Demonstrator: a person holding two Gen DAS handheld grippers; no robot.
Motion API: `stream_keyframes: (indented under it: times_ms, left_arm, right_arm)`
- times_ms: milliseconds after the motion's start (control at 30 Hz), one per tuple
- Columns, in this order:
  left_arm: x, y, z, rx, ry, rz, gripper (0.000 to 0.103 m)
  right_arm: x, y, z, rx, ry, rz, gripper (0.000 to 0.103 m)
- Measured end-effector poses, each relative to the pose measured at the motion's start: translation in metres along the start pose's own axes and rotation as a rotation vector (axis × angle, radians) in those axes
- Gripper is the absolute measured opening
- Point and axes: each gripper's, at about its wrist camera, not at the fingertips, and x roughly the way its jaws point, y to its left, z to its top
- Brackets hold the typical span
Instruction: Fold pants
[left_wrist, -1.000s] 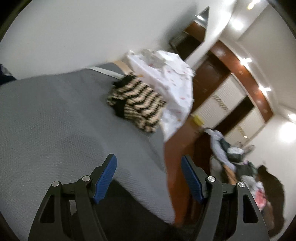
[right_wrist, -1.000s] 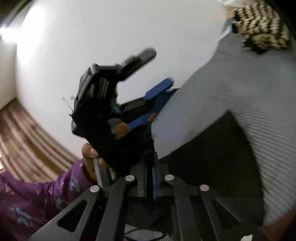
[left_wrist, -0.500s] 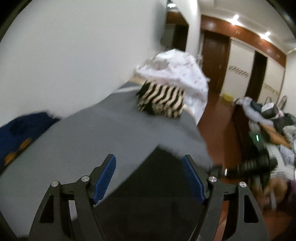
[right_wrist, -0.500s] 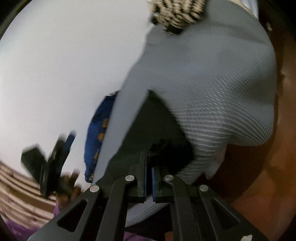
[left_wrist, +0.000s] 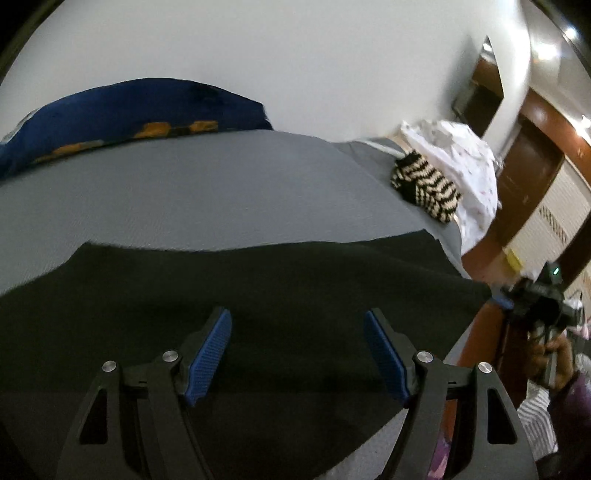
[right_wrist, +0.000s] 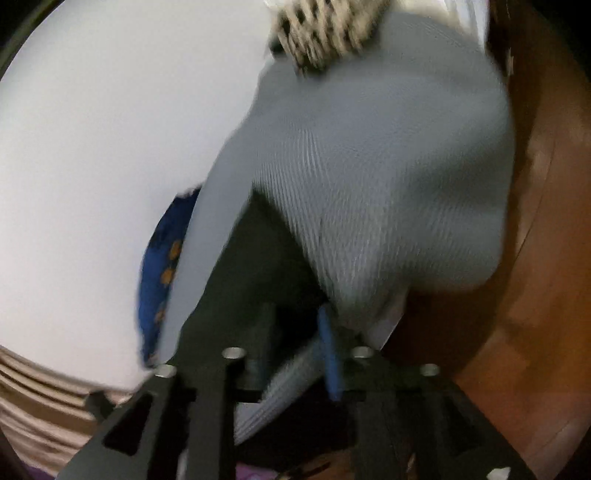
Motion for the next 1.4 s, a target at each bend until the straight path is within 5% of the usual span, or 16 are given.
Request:
stream_keyframes:
  times_ms: [133,233,367,700,767,1033,1133,1233,1300,1400]
  left_arm:
    - [-0.012,0.002,-0.021,0.035,-0.025,0.035,0.075]
    - [-0.011,0.001,-0.029,0.042,0.01,0.047,0.075]
    - [-0.012,0.001,-0.033,0.016,0.03,0.045,0.075]
    - [-0.002,-0.005,-0.026,0.015,0.071,0.031,0.075]
    - [0.003,-0.007,-0.028,0.015,0.092,0.03,0.075]
    - [0.009,-0.01,-0.029,0.005,0.133,0.032,0.075]
    - [0.01,-0.01,-0.028,-0.006,0.141,0.025,0.075]
    - [0.011,-0.011,-0.03,-0.009,0.15,0.019,0.075]
    - [0.012,-0.013,-0.03,-0.002,0.157,0.021,0.075]
    - [0.014,-0.015,-0.03,0.005,0.167,0.027,0.075]
  right_arm:
    - [0.02,0.06,0.03,-0.248,0.081,0.045,0.038]
    - [0.077,0.101,0.037,-0.513,0.184,-0.073,0.038]
    - [0.128,0.108,0.045,-0.675,0.272,-0.2,0.038]
    - [0.149,0.096,0.041,-0.735,0.3,-0.227,0.037]
    - [0.151,0.097,0.039,-0.777,0.286,-0.261,0.001]
    - [0.137,0.098,0.049,-0.745,0.206,-0.204,0.001]
    - [0.141,0.093,0.057,-0.735,0.217,-0.222,0.013]
    - [0.147,0.09,0.055,-0.75,0.247,-0.221,0.042]
    - [0.15,0.093,0.047,-0.784,0.267,-0.212,0.042]
    - [0.149,0.095,0.037,-0.85,0.238,-0.271,0.015]
